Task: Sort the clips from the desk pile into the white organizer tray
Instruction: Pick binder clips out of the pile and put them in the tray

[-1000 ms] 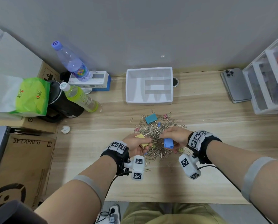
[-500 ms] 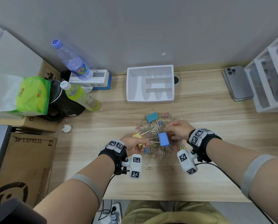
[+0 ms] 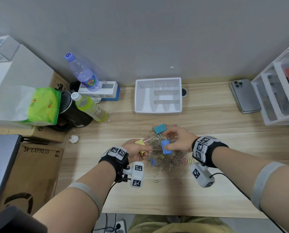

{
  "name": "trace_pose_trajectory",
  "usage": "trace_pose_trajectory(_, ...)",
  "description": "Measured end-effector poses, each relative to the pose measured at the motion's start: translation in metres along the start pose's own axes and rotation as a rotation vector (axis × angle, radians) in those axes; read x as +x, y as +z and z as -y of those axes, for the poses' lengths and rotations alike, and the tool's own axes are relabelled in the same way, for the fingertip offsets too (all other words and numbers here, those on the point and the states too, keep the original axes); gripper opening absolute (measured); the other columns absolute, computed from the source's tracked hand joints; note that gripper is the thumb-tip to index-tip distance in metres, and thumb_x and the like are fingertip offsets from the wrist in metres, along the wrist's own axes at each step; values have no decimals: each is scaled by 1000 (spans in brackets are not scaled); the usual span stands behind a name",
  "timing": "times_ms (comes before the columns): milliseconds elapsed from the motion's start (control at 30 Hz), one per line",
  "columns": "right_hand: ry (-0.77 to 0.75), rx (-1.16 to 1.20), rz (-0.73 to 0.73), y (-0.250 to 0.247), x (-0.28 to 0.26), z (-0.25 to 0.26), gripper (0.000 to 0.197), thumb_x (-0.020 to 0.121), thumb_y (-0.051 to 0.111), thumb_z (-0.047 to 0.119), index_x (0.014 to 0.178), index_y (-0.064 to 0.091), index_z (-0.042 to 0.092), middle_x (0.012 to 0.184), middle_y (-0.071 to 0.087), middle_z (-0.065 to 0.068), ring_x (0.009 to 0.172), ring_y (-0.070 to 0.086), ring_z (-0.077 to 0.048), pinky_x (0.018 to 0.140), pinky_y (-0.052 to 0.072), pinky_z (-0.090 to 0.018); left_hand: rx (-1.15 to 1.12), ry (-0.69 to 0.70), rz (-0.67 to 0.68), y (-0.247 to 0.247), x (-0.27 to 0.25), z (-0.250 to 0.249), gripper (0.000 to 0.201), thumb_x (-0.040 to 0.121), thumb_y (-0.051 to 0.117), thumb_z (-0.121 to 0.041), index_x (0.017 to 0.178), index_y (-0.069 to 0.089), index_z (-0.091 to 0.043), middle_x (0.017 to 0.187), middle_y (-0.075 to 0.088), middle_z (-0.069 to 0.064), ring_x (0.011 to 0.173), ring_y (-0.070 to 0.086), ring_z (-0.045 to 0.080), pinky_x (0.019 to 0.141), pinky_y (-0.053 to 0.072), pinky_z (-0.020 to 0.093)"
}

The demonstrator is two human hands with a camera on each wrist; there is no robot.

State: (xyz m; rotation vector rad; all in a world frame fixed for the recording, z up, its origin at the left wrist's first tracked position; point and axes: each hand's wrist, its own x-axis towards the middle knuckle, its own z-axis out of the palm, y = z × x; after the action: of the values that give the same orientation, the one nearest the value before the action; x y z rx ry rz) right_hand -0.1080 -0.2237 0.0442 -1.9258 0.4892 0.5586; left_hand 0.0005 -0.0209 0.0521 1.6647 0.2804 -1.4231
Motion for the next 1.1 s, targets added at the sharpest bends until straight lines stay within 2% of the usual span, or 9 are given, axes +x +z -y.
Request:
trace_pose_trajectory(133, -37, -335, 133, 2, 3, 14, 88, 65, 85, 44, 138, 44, 19, 133, 52, 3, 123, 51, -17, 104, 43, -34, -2, 21, 23, 3, 1, -4, 15, 85, 69, 0, 76, 62, -10, 69, 66, 10, 52, 56, 13, 55, 49, 25)
trace_pose_trajectory(267, -25, -491, 104, 12, 4, 12, 57, 70, 78, 43, 117, 57, 20, 109, 57, 0, 96, 59, -20, 79, 52, -32, -15, -7, 36, 9, 2, -2, 9, 87, 69, -7, 88, 60, -9, 72, 67, 10, 52, 56, 13, 54, 49, 25)
trace_pose_trajectory(433, 56, -250, 89, 10, 1, 6, 40, 74, 75, 42, 101, 72, 11, 92, 74, 0, 92, 68, -21, 83, 56, -33, -165, -54, -88, 9, 7, -4, 29, 99, 46, -34, 107, 57, -8, 82, 66, 18, 58, 58, 21, 59, 50, 31)
trace_pose_trajectory(567, 126, 159, 7, 9, 9, 6, 33, 80, 69, 44, 76, 77, 12, 74, 76, 1, 74, 73, -18, 76, 61, -34, -207, -19, -90, 6, 11, -1, 31, 100, 39, -26, 110, 61, -5, 90, 67, 21, 75, 64, 29, 77, 53, 39)
trace_pose_trajectory(667, 166, 143, -42, 11, 16, 16, 42, 78, 65, 53, 78, 78, 13, 65, 71, 0, 61, 67, -14, 64, 57, -29, -128, 44, -38, 13, 11, -4, 21, 97, 46, -20, 105, 59, -7, 92, 66, 19, 84, 67, 32, 87, 54, 46)
trace_pose_trajectory(767, 213, 116, -36, 14, 21, 23, 57, 76, 65, 63, 82, 73, 7, 65, 72, -4, 52, 64, -12, 53, 48, -23, -61, 81, -13, 21, 15, -8, 17, 95, 43, -10, 101, 59, -9, 99, 62, 18, 88, 64, 30, 85, 54, 46)
trace_pose_trajectory(900, 189, 42, 18, 21, 27, 27, 61, 71, 66, 68, 80, 71, 8, 68, 74, -8, 55, 67, -16, 55, 47, -26, -40, 56, -14, 19, 22, -10, 15, 93, 41, -12, 100, 54, -10, 115, 55, 23, 100, 55, 30, 78, 52, 41)
trace_pose_trajectory(1000, 123, -90, 4, 28, 31, 34, 58, 65, 70, 65, 79, 67, 9, 68, 72, -10, 55, 65, -18, 59, 53, -29, -32, 25, -18, 17, 22, -12, 27, 90, 51, -36, 100, 55, -11, 95, 60, 10, 86, 62, 27, 78, 54, 39)
trace_pose_trajectory(1100, 111, -168, 27, 36, 38, 38, 71, 55, 67, 72, 95, 61, 14, 72, 74, -6, 66, 72, -20, 69, 61, -40, 43, 58, -20, 12, 28, -11, 27, 85, 68, -33, 100, 62, -11, 86, 64, 8, 75, 64, 23, 72, 56, 35)
